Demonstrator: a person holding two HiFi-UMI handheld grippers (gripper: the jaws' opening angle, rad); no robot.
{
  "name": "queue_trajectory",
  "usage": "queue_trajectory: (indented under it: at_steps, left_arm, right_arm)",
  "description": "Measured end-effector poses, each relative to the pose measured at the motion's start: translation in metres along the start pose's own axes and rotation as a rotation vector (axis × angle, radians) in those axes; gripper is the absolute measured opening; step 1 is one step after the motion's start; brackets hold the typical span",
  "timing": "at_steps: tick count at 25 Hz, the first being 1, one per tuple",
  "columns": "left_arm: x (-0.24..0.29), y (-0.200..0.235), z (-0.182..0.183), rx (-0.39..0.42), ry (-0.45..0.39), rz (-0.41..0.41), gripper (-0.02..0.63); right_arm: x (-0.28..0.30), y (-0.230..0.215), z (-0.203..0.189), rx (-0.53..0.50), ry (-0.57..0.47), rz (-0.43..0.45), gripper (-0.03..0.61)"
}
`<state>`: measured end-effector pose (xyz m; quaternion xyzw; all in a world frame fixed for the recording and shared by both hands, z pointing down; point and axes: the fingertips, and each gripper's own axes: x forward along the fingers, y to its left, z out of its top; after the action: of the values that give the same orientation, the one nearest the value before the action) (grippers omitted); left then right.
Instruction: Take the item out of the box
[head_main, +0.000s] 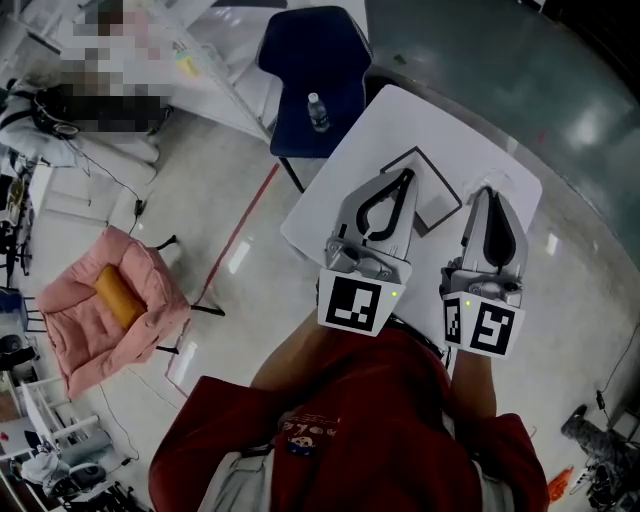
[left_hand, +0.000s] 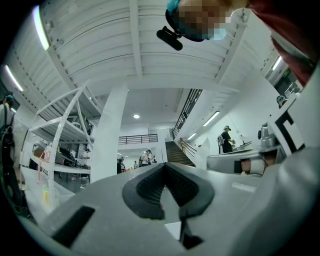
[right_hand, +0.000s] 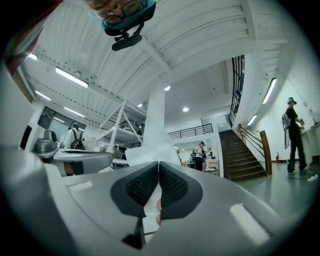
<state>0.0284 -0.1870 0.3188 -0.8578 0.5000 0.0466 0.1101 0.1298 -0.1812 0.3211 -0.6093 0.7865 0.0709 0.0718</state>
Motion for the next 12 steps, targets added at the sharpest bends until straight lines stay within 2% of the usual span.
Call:
queue_trajectory:
  at_steps: [4, 12]
  left_arm:
    - [0.0049, -0.0013, 0.0035, -0.033, -0.026, 0.006, 0.002]
    - [0.0028, 0.0004, 0.0035, -0.067, -0.047, 0.033, 0.002]
  right_arm:
    - [-0.0012, -0.0027, 0.0087, -0.008, -0.063, -0.017, 0.006]
    - [-0.0050, -0.0029, 0.0097, -0.007, -0.084, -0.008, 0.006]
